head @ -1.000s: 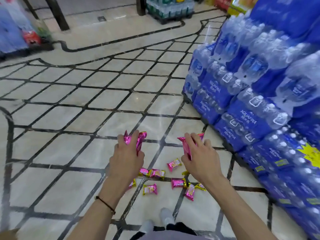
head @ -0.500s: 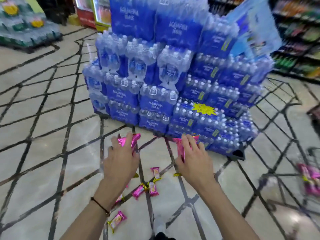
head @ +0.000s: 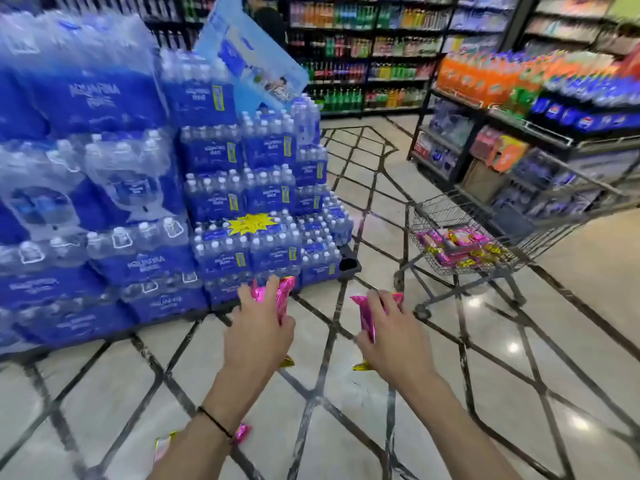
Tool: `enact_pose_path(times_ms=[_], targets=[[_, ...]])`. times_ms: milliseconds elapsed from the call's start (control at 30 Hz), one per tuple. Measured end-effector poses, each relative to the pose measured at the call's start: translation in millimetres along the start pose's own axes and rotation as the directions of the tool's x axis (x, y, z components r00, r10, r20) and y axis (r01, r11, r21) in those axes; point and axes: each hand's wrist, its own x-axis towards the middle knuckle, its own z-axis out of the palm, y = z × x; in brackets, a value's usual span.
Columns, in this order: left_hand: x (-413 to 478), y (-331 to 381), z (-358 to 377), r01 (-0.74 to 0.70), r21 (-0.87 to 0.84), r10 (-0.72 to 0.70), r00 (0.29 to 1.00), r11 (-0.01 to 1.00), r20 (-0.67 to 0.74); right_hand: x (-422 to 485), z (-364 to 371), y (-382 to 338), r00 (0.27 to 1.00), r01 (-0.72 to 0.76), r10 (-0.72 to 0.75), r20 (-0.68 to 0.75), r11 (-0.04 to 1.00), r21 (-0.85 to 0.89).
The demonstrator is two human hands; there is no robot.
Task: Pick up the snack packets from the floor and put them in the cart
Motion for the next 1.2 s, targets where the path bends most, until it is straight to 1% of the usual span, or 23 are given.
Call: enact_pose_path(times_ms=[133, 333, 500, 633, 733, 867, 1000, 1100, 1200], targets=[[0.8, 88.4, 40.5, -0.104, -0.009, 0.104, 0.994, 0.995, 0.040, -11.8, -8.2, 84.8, 0.993, -0.115, 0.116, -0.019, 0.993, 0.007], [-2.6, 211.8, 100.8, -0.240, -0.025, 0.241, 0.963, 0.970, 0.122, -21.2, -15.9, 215.2, 0.970, -0.241, 0.242, -0.027, 0.970, 0.040], [11.6, 303.5, 136.2, -0.267, -0.004, 0.265, 0.956, 0.964, 0.125, -26.1, -20.8, 308.4, 0.949, -0.312, 0.314, -0.027, 0.948, 0.057], [26.6, 371.2, 159.5, -0.294, -0.005, 0.292, 0.946, 0.956, 0.142, -12.1, -24.4, 369.7, 0.930, -0.358, 0.364, -0.049, 0.929, 0.097], [45.3, 408.1, 181.2, -0.336, -0.027, 0.337, 0.933, 0.941, 0.128, 9.5, -22.7, 407.8, 0.919, -0.386, 0.393, -0.039, 0.915, 0.120], [86.7, 448.0, 219.7, -0.359, -0.035, 0.359, 0.918, 0.933, 0.168, 53.2, -15.2, 449.6, 0.913, -0.395, 0.405, -0.052, 0.908, 0.138], [146.0, 487.2, 261.6, -0.378, -0.066, 0.383, 0.906, 0.924, 0.178, 115.4, -2.9, 487.6, 0.922, -0.379, 0.386, -0.038, 0.917, 0.122], [195.9, 525.7, 278.9, -0.393, -0.062, 0.397, 0.898, 0.917, 0.187, 164.2, -4.2, 511.0, 0.917, -0.396, 0.399, -0.004, 0.911, 0.117], [238.2, 568.6, 294.7, -0.438, -0.072, 0.443, 0.876, 0.896, 0.191, 211.7, -10.4, 536.7, 0.914, -0.401, 0.405, -0.012, 0.908, 0.117]])
